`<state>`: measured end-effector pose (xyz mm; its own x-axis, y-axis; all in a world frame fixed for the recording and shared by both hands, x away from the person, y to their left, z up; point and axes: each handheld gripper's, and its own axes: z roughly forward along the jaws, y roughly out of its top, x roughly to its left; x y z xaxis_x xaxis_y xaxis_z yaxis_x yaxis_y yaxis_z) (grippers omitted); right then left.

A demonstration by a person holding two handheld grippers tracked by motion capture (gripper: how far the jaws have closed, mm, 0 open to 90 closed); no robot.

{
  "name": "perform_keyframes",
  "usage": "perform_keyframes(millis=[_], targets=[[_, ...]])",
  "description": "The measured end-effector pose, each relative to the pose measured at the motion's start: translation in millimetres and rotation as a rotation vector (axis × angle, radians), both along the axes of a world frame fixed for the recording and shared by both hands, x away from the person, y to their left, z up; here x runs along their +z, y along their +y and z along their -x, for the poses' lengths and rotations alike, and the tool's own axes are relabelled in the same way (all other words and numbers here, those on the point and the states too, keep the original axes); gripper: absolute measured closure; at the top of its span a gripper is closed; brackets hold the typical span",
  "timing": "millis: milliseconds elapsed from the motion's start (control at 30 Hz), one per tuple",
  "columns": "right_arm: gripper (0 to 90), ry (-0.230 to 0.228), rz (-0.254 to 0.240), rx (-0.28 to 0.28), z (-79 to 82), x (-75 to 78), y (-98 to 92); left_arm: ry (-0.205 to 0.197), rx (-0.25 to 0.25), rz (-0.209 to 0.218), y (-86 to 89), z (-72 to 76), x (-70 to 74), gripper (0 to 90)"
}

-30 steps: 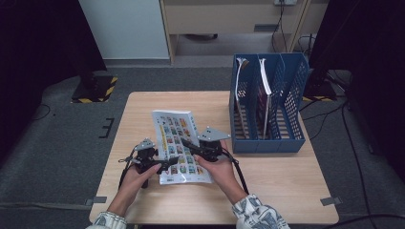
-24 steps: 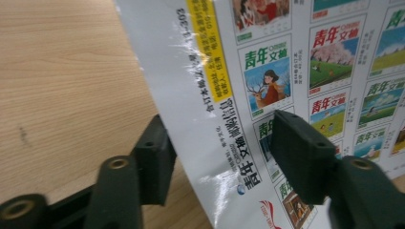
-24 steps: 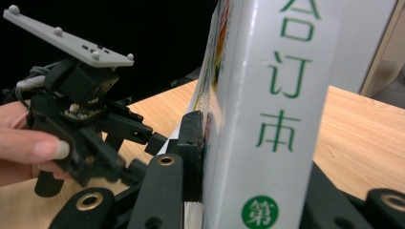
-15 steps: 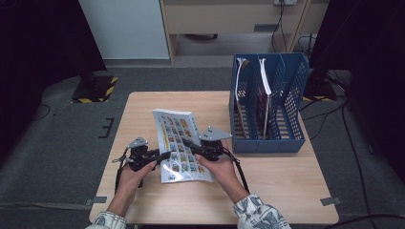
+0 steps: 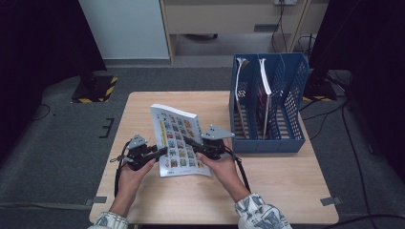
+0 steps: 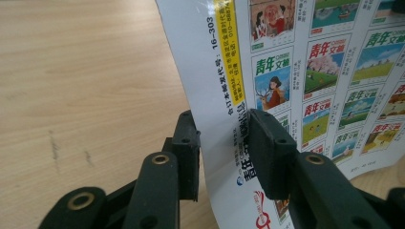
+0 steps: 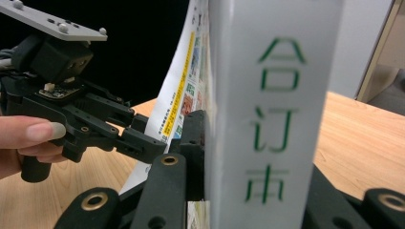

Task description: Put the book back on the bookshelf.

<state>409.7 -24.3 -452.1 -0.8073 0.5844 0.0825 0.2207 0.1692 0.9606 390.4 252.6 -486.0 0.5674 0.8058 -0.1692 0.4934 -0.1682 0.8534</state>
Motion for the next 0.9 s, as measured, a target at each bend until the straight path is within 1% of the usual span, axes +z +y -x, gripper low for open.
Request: perform_keyframes(millis=[33, 67, 133, 167, 200, 233, 267, 333, 433, 500, 767, 833, 900], targets=[[73.5, 0.0, 0.0, 0.0, 0.0, 0.0, 0.0, 0.0, 0.0, 0.0, 0.0, 0.0, 0.0, 65.4], [73.5, -0.008, -0.004, 0.001, 0.0, 0.8, -0.4, -0.028, 0.01, -0.013, -0.1, 1.3, 2.4, 65.8], [73.5, -0.01, -0.01, 0.001, -0.1, 1.7, -0.8, -0.056, 0.025, -0.018, 0.0, 2.5, 4.9, 66.7], [73.4, -0.01, -0.013, 0.001, 0.0, 2.3, -1.1, -0.07, 0.032, -0.03, -0.7, 3.2, 6.3, 66.9], [73.4, -0.011, -0.016, 0.001, 0.0, 2.5, -1.2, -0.093, 0.041, -0.052, -2.0, 4.3, 8.3, 67.1], [73.4, -0.012, -0.016, 0.004, 0.0, 2.9, -1.4, -0.118, 0.055, -0.066, -3.0, 5.7, 10.4, 67.2], [73.3, -0.016, -0.02, 0.005, 0.2, 3.2, -1.4, -0.128, 0.061, -0.071, -2.8, 6.3, 11.3, 67.9], [73.2, -0.017, -0.021, 0.008, 0.2, 2.9, -1.4, -0.154, 0.07, -0.106, -3.9, 8.1, 13.4, 68.2], [73.1, -0.025, -0.022, 0.007, 0.9, 1.8, -1.2, -0.158, 0.065, -0.114, -3.7, 9.0, 13.6, 68.1], [72.9, -0.029, -0.022, 0.012, 1.6, 1.6, -1.9, -0.16, 0.053, -0.115, -1.8, 10.7, 13.6, 68.1], [72.0, -0.025, -0.037, 0.015, 1.6, 3.8, -1.9, -0.167, 0.046, -0.113, -0.8, 12.4, 13.2, 68.2], [71.5, -0.022, -0.052, 0.021, 1.3, 6.2, -2.7, -0.174, 0.039, -0.114, -1.2, 13.0, 13.5, 68.2], [70.9, -0.015, -0.053, 0.025, 0.9, 8.5, -3.0, -0.177, 0.036, -0.113, -1.4, 13.2, 13.6, 68.4]])
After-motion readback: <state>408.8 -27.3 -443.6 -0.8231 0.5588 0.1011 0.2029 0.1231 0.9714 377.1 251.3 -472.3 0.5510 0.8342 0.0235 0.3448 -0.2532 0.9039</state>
